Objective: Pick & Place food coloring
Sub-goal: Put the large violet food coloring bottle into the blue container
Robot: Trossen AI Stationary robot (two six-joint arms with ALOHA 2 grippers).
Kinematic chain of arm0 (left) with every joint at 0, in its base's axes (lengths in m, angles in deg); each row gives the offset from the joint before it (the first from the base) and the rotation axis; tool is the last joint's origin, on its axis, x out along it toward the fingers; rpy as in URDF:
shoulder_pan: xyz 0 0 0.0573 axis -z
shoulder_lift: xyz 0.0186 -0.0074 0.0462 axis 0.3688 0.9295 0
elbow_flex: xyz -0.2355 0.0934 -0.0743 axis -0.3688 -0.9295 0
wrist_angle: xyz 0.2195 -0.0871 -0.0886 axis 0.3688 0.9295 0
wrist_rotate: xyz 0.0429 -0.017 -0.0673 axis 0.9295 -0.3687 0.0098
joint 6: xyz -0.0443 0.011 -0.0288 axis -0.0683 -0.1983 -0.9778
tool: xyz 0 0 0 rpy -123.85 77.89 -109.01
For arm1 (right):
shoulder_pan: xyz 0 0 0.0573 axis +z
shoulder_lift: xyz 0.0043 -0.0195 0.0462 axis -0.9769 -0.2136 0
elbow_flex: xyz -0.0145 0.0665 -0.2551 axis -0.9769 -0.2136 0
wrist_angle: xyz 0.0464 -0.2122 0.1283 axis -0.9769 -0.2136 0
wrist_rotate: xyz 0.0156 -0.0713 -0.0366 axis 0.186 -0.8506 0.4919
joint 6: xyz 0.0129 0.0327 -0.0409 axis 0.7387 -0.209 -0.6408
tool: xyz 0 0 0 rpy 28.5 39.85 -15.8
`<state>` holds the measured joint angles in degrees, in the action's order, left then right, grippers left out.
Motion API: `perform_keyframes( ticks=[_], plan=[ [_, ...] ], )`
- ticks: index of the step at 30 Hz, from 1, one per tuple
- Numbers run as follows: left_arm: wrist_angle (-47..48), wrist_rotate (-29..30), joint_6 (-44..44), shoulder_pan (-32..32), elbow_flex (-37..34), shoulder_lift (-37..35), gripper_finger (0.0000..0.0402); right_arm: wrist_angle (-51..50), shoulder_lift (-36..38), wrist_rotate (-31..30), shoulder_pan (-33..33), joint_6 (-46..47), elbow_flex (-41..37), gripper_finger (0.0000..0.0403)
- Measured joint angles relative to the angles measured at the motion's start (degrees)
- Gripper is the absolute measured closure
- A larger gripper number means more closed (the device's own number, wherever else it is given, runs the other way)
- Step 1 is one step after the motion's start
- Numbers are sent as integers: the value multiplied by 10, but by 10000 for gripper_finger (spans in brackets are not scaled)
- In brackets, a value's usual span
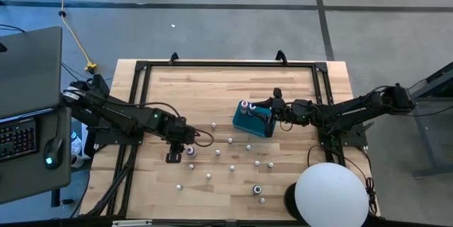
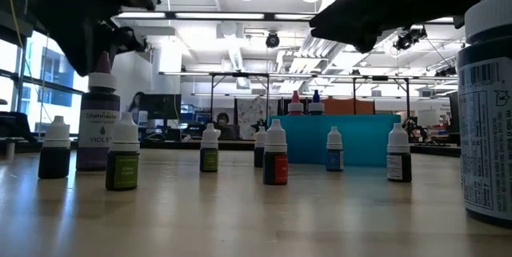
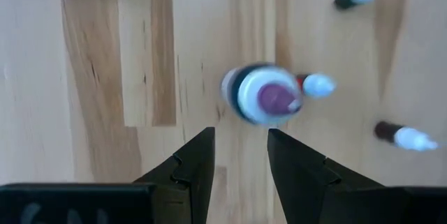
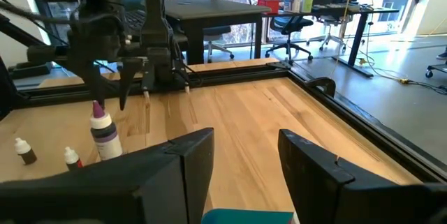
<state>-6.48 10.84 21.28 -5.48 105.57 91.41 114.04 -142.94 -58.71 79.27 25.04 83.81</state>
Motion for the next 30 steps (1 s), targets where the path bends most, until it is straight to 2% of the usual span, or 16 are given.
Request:
perform_keyframes(
  ticks=[8,24,30],
  plan=[
    [0,-13,62,0,22,0,270,0,0,0,0,0,0,249],
    [-43,-42,75,0,22,1,270,0,0,0,0,0,0,249],
    [-39,-42,75,0,23,28,270,0,0,0,0,0,0,249]
  ],
)
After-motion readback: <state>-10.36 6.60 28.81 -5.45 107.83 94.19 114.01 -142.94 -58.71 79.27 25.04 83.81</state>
